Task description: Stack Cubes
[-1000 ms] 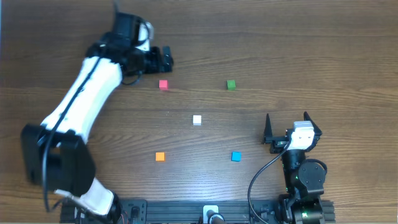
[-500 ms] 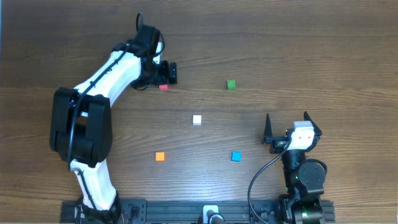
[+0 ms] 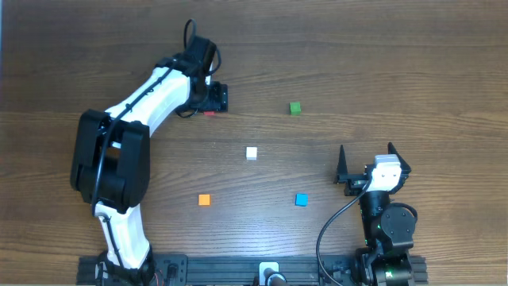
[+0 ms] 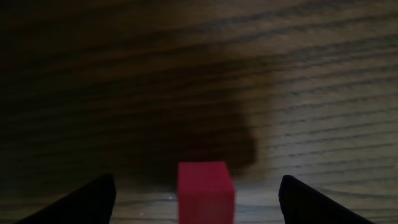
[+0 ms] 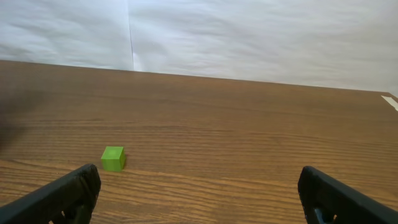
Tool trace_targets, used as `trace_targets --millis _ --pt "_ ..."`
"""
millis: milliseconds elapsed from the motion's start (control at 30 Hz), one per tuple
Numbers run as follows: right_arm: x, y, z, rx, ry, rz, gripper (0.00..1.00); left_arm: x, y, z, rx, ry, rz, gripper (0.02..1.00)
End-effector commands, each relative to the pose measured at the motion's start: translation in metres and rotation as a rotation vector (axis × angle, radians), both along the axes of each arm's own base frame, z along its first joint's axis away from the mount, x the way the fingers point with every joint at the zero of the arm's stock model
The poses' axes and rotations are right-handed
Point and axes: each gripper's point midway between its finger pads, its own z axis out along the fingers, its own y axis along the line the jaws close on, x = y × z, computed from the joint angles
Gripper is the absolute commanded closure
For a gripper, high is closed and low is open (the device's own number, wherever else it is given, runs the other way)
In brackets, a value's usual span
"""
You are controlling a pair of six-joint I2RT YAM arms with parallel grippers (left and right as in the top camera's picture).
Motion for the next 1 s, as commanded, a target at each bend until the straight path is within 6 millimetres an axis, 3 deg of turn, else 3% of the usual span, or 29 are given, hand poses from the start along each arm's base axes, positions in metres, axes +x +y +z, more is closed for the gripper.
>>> trace_targets --millis 33,333,567,1000 --pt "0.000 0.000 -0.002 -0.003 -0.002 0.003 0.007 0.006 -0.002 -0.004 0.023 -0.008 0.001 0.185" --pt "0.000 0.000 -0.002 -0.003 -0.002 0.003 0.007 0.005 -0.001 -0.005 0.024 -0.004 0.001 0.356" --pt "0.000 0.000 -0.002 -0.003 -0.002 0.003 0.009 0.003 -0.001 -0.015 0.031 0.019 0.001 0.380" --pt "0.000 0.000 -0.002 -0.003 -0.002 0.003 0.007 0.002 -0.001 -0.017 0.029 0.023 0.003 0.592"
